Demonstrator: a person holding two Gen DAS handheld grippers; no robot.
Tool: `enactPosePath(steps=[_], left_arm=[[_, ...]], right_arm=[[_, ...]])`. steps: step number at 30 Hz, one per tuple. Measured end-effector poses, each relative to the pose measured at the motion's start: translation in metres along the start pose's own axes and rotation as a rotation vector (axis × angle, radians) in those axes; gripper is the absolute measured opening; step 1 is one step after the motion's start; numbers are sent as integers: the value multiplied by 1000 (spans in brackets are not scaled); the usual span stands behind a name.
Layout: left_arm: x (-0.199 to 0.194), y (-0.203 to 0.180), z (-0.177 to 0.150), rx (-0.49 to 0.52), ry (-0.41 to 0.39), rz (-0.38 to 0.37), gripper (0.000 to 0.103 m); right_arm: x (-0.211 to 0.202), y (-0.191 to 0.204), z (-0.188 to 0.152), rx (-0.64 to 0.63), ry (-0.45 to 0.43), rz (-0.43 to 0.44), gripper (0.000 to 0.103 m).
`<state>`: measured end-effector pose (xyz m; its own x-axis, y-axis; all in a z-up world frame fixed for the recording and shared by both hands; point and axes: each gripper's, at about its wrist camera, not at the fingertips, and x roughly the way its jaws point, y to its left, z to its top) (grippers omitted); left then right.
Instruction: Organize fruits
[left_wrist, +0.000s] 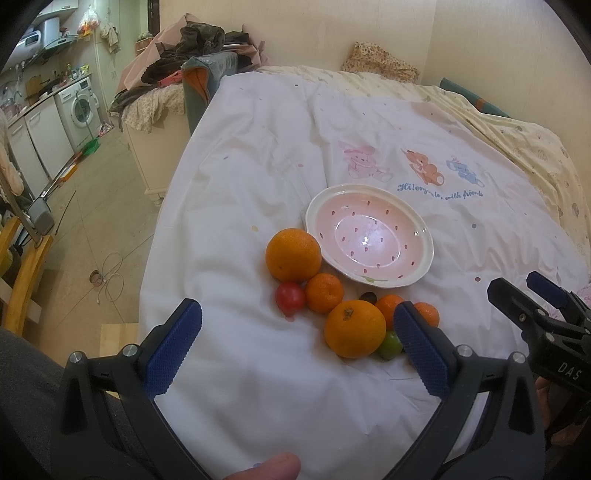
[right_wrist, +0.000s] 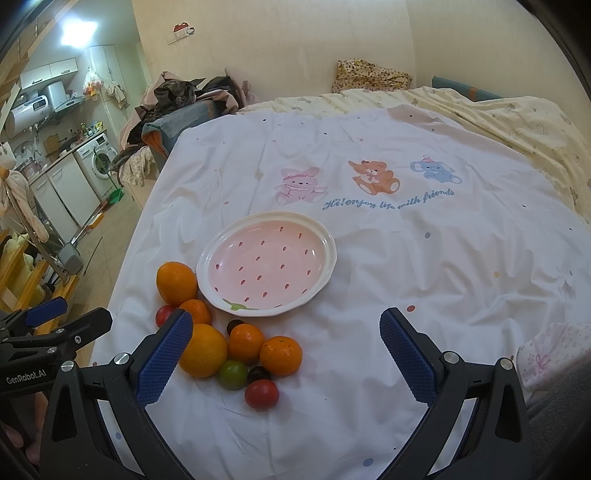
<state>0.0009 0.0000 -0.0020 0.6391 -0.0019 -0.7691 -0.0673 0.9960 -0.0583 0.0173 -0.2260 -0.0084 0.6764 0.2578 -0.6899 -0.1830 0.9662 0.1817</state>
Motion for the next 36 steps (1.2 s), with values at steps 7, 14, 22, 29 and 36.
enactPosePath(steps=[7,14,22,29,36], left_arm=[[1,0,-1,-3,9,-2,102],[7,1,-2,-6,54,9,102],[17,5,-4,-28,103,29,102],[24,12,-6,-46,142,47,102],[31,15,-7,-49,163,57,102]], right_arm=[[0,0,0,4,2,4,103],[18,-31,18,99,165,57,102],[89,-53,17,179,507,167,74],[137,-37,-7,202,683,269,62],[149,-34,-13,209,709,266,45]])
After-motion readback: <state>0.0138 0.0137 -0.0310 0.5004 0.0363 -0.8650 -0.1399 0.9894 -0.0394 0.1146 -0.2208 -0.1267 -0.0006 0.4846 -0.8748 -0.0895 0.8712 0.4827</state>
